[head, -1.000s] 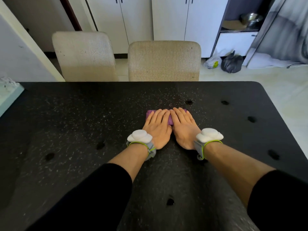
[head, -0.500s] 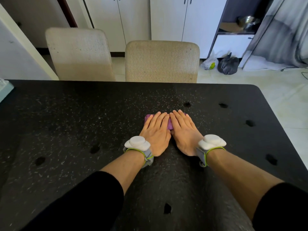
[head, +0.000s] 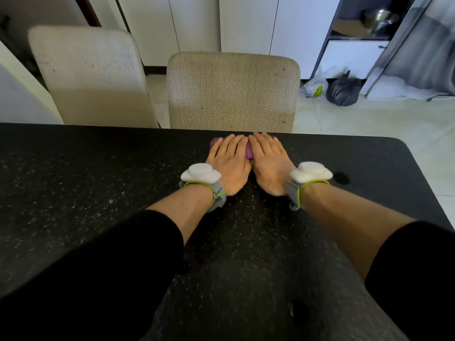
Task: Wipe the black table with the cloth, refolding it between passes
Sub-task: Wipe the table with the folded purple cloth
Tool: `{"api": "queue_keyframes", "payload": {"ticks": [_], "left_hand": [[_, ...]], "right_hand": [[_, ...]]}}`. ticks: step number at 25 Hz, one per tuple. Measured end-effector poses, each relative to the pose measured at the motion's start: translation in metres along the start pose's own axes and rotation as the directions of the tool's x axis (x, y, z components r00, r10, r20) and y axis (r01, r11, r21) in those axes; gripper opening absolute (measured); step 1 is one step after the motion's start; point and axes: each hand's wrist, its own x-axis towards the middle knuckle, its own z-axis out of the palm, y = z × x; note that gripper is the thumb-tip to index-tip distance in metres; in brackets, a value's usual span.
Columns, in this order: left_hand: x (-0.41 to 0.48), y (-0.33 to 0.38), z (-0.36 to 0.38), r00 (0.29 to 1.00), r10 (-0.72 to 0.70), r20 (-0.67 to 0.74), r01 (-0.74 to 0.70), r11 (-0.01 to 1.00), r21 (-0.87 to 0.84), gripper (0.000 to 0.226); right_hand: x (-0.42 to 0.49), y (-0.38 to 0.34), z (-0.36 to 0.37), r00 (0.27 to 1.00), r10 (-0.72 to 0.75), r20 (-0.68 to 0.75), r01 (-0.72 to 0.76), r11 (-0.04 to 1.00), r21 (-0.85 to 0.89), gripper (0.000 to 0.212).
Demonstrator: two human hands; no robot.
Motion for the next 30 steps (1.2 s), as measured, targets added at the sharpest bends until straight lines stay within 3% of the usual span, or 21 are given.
{"api": "queue_keyframes", "payload": {"ticks": [11, 14, 21, 26, 30], "left_hand": [[0.059, -0.004, 0.004, 0.997, -0.055, 0.046, 0.053, 0.998, 0.032, 0.086], [0.043, 0.005, 0.001, 0.994, -0.047, 0.102, 0.047, 0.999, 0.008, 0.077], [-0.041, 0.05, -0.008, 0.992, 0.03, 0.124, -0.031, 0.999, 0.008, 0.089], [-0.108, 0.081, -0.012, 0.984, 0.065, 0.166, -0.076, 0.995, 0.059, 0.068], [-0.148, 0.096, -0.016, 0.978, 0.11, 0.178, -0.12, 0.992, 0.044, 0.076]], "right_hand": [[0.051, 0.032, -0.006, 1.0, -0.015, 0.019, 0.015, 1.0, 0.007, 0.067], [0.028, 0.029, -0.006, 1.0, -0.013, 0.02, 0.013, 1.0, -0.016, 0.07], [-0.072, 0.012, -0.008, 1.0, 0.014, 0.026, -0.013, 1.0, -0.006, 0.068], [-0.149, -0.007, -0.01, 0.995, 0.048, 0.092, -0.047, 0.999, -0.008, 0.065], [-0.196, -0.02, -0.013, 0.992, 0.076, 0.102, -0.077, 0.997, 0.003, 0.065]]}}
